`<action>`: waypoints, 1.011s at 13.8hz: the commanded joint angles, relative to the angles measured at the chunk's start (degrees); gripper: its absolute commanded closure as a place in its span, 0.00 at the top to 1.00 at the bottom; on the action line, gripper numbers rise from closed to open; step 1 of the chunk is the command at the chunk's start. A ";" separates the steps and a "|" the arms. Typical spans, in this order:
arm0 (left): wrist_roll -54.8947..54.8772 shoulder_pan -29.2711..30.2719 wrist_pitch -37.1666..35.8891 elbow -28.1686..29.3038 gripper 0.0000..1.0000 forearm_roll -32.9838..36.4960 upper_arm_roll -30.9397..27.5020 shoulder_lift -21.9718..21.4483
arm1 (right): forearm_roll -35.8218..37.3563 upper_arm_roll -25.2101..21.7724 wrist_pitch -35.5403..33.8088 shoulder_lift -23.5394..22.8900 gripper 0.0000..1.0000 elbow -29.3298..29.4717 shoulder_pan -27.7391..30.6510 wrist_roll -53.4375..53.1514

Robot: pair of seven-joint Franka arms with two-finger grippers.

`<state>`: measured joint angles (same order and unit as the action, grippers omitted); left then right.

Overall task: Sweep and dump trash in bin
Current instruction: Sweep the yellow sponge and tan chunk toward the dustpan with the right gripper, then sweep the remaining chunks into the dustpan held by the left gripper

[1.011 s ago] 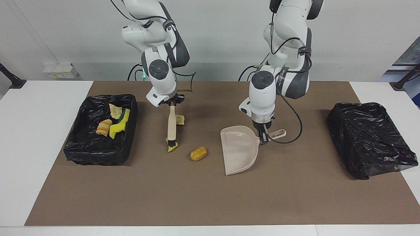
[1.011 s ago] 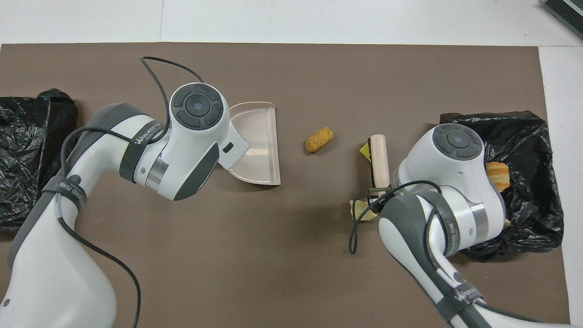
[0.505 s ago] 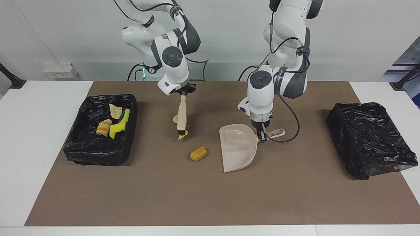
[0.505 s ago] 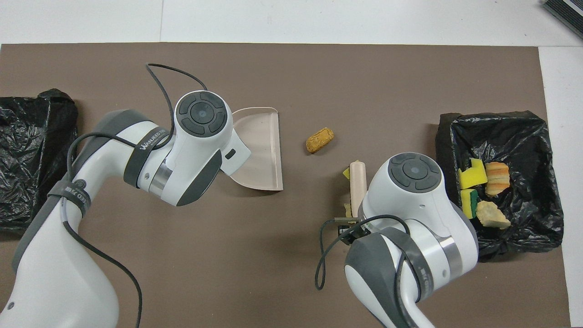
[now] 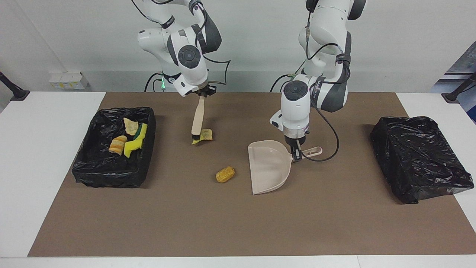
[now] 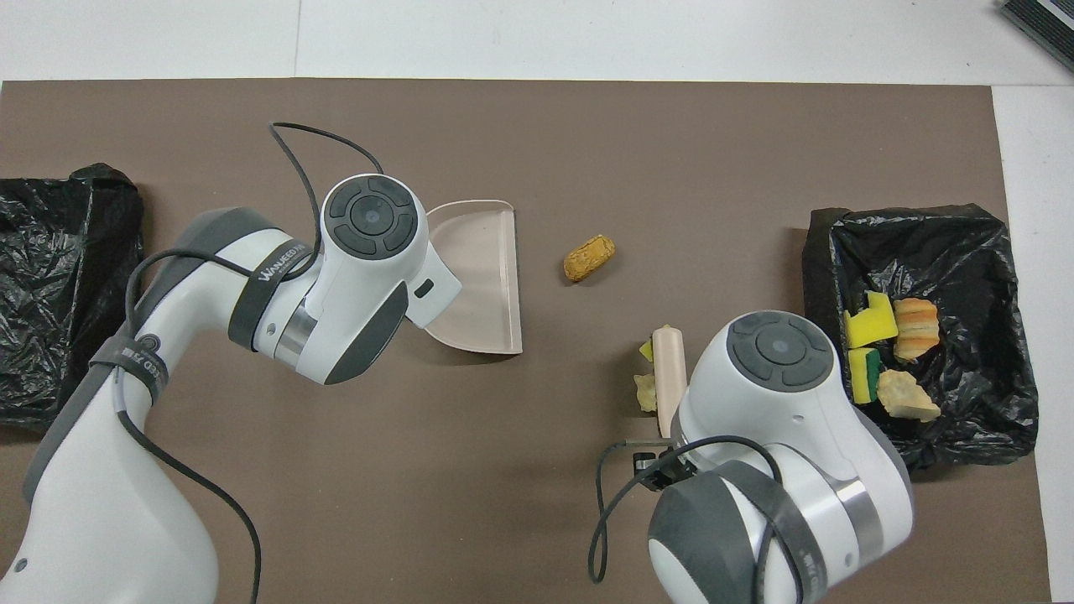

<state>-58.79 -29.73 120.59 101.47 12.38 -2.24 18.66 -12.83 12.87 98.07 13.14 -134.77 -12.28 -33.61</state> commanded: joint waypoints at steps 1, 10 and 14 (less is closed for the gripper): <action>-0.09 -0.95 1.58 2.86 0.00 0.36 -0.49 -1.79 | -2.11 0.40 5.26 4.27 0.00 -6.55 0.67 -5.04; -0.18 -1.30 1.22 2.86 0.00 0.36 -0.57 -1.79 | -5.01 0.49 27.78 -18.64 0.00 4.04 -5.21 -11.38; -0.09 -1.30 1.40 2.95 0.00 0.27 -0.48 -1.79 | -1.78 0.49 24.90 -27.18 0.00 17.23 -5.30 -9.38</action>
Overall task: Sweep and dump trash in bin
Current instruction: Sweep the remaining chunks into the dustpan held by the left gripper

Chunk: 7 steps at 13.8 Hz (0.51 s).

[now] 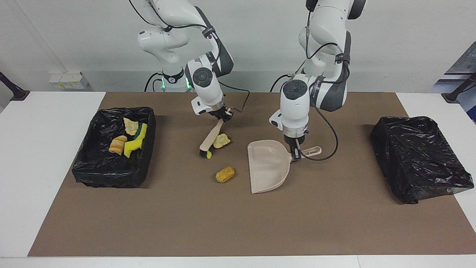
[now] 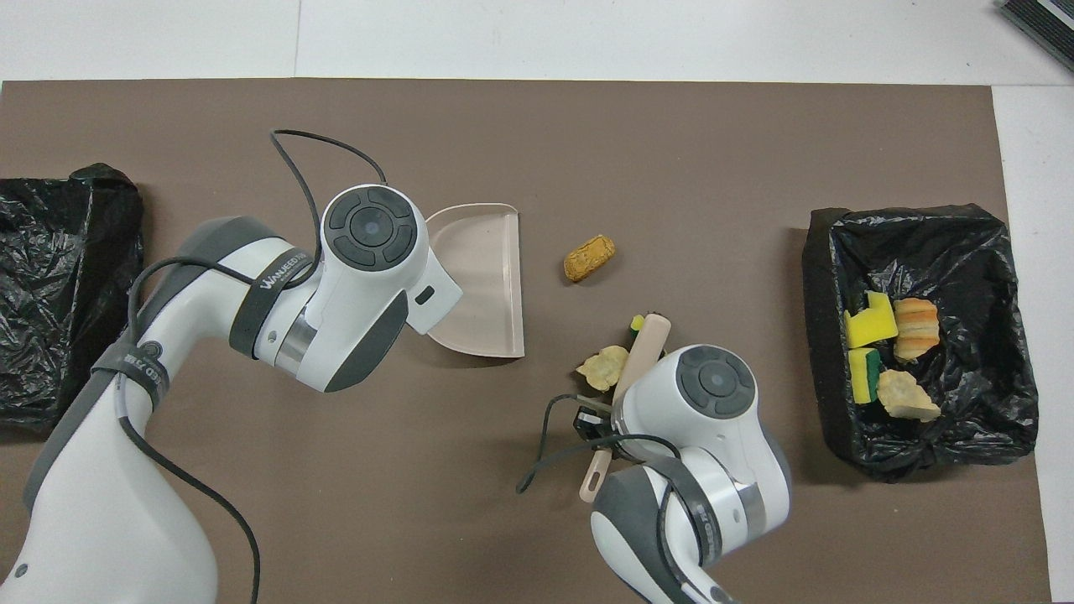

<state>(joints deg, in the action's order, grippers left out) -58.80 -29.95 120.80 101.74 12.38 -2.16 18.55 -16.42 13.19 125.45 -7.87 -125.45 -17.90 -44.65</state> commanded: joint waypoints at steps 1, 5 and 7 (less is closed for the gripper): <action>-0.09 -1.07 1.19 2.68 0.00 0.36 -0.56 -1.68 | 3.05 0.25 -3.62 -7.59 0.00 10.38 0.32 3.41; -0.09 -1.78 1.19 2.68 0.00 0.27 -0.56 -1.76 | -1.91 1.22 -3.37 -10.93 0.00 15.83 -0.20 11.94; -0.09 -1.78 1.19 2.68 0.00 0.27 -0.56 -1.77 | -4.31 1.74 -2.93 -11.12 0.00 16.90 -0.56 15.88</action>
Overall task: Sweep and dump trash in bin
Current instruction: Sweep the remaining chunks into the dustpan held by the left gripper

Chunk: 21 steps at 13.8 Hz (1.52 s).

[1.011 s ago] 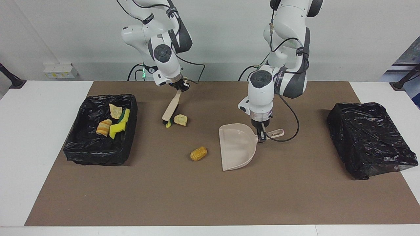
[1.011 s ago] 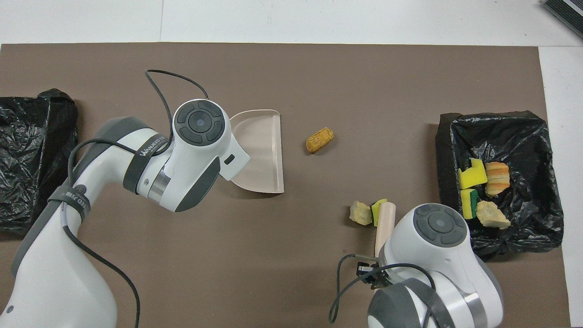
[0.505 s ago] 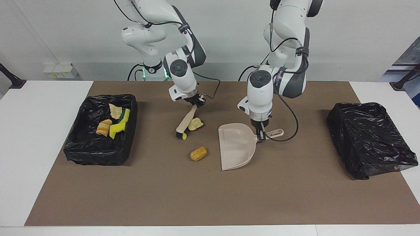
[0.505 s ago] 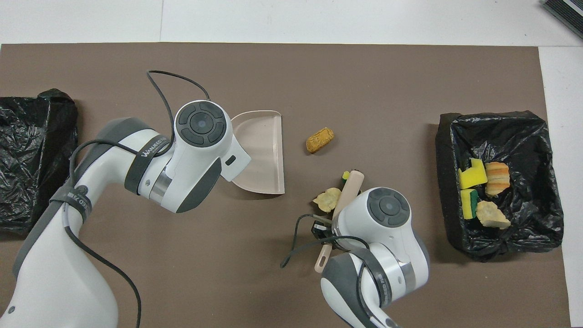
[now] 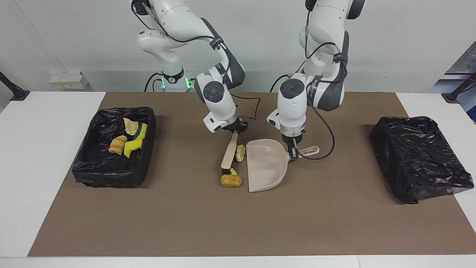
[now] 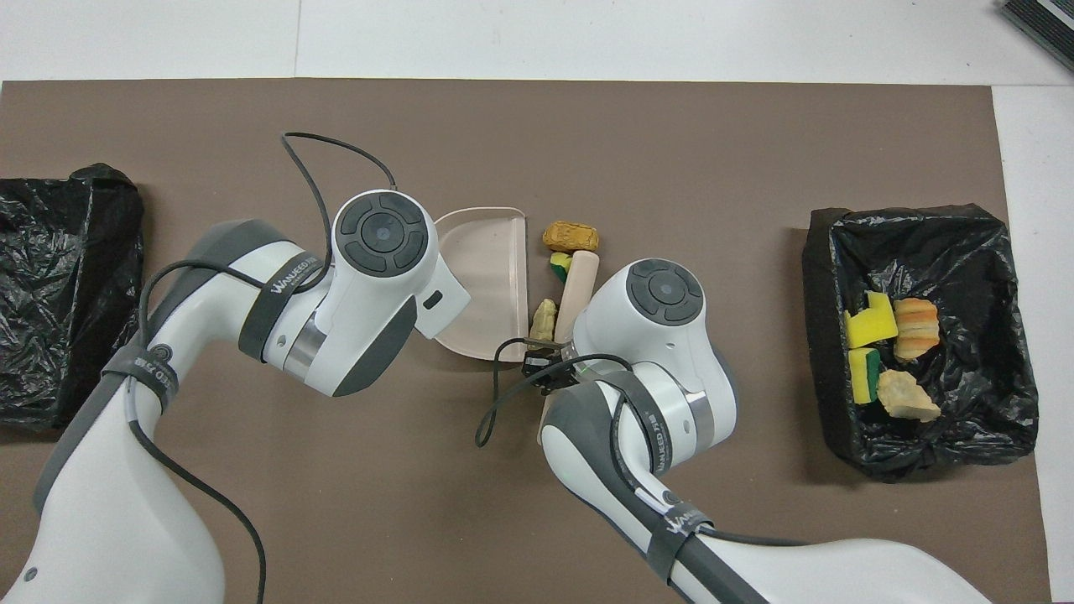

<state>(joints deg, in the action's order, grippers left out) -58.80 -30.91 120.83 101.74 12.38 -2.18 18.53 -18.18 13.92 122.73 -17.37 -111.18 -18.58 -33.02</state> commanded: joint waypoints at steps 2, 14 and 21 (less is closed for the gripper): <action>-0.09 -0.82 1.16 3.28 0.00 0.27 -0.55 -2.10 | -3.08 1.90 1.36 -1.70 0.00 2.90 -1.28 9.53; 0.79 -0.73 3.18 4.08 0.00 0.27 -0.55 -2.36 | 7.10 1.28 -18.84 3.40 0.00 10.46 9.15 13.13; 0.79 -0.64 3.36 4.16 0.00 0.27 -0.55 -2.36 | 13.62 1.72 -19.02 -10.29 0.00 16.68 11.20 20.62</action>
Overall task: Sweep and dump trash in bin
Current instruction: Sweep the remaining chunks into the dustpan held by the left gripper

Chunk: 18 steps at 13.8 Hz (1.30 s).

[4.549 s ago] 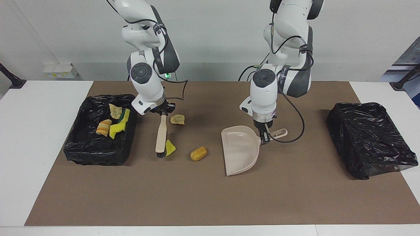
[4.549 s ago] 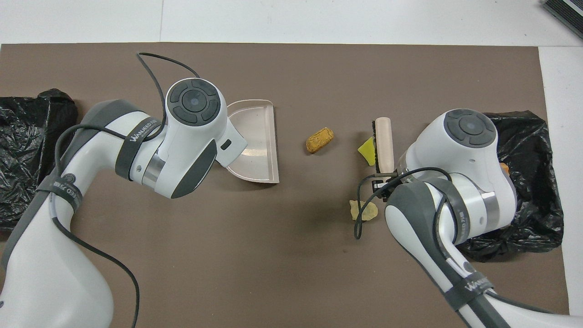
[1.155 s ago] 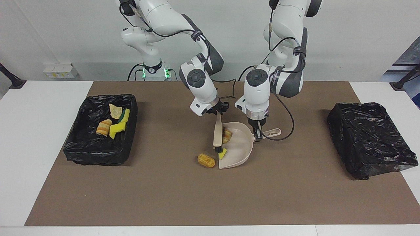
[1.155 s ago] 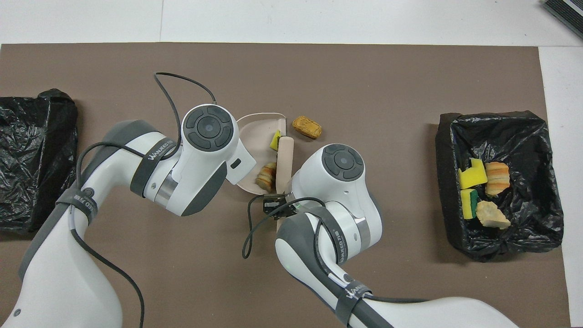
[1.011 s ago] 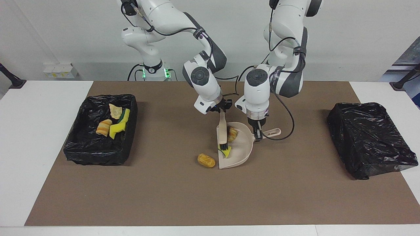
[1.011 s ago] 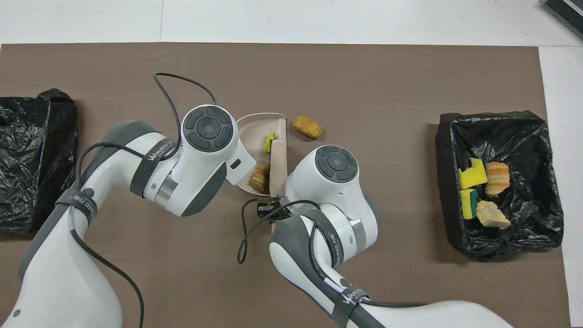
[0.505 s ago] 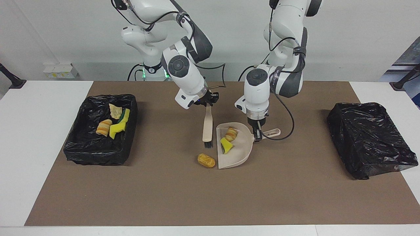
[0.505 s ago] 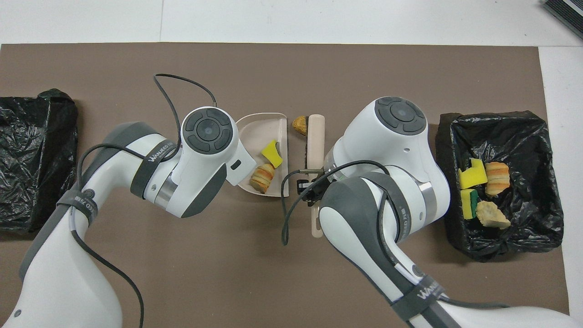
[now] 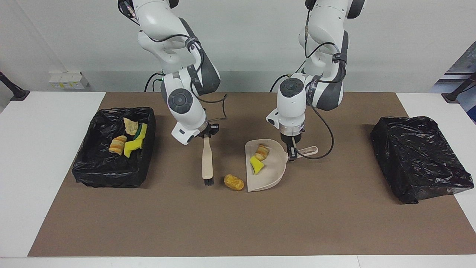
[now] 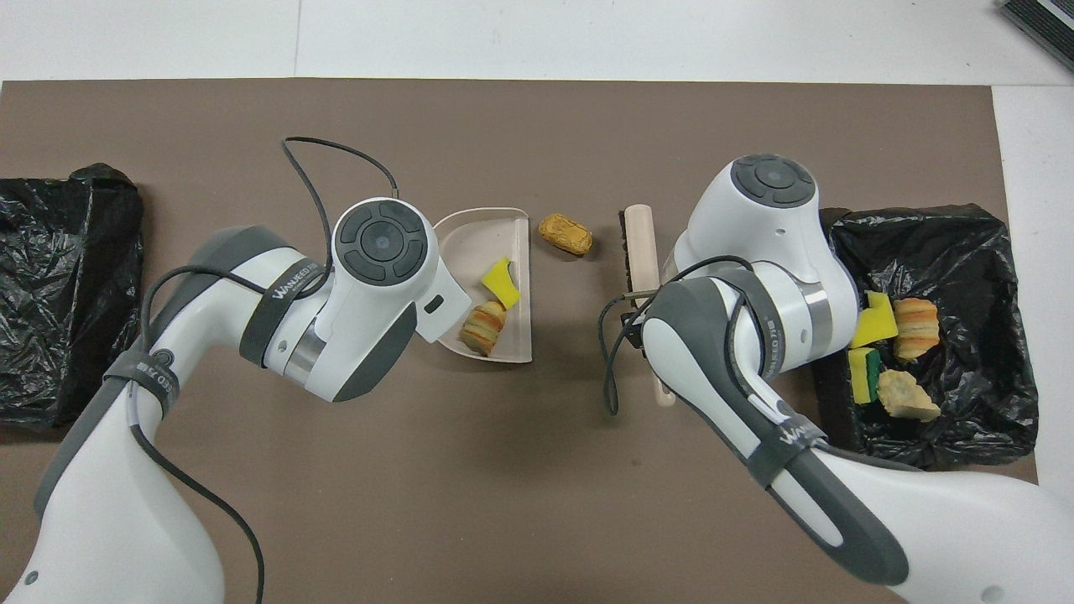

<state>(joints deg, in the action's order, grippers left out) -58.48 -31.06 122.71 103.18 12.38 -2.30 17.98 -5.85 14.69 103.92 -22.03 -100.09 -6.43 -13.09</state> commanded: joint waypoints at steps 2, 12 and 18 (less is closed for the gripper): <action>0.48 -0.50 1.39 2.73 0.00 0.27 -0.42 -1.81 | -0.47 1.13 -0.12 -6.44 0.00 6.48 -3.49 0.70; -0.32 0.29 0.87 3.34 0.00 0.19 -0.34 -2.07 | -9.18 1.04 4.90 -4.60 0.00 5.25 -13.79 -11.87; -0.58 3.45 12.08 15.80 0.00 -0.42 -0.25 -9.44 | -5.58 1.13 -6.70 0.92 0.00 5.43 -8.51 -10.99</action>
<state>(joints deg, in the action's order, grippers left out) -58.54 -29.03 129.02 110.25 12.27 -2.55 14.28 -12.21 15.15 100.29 -24.56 -94.14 -15.95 -24.51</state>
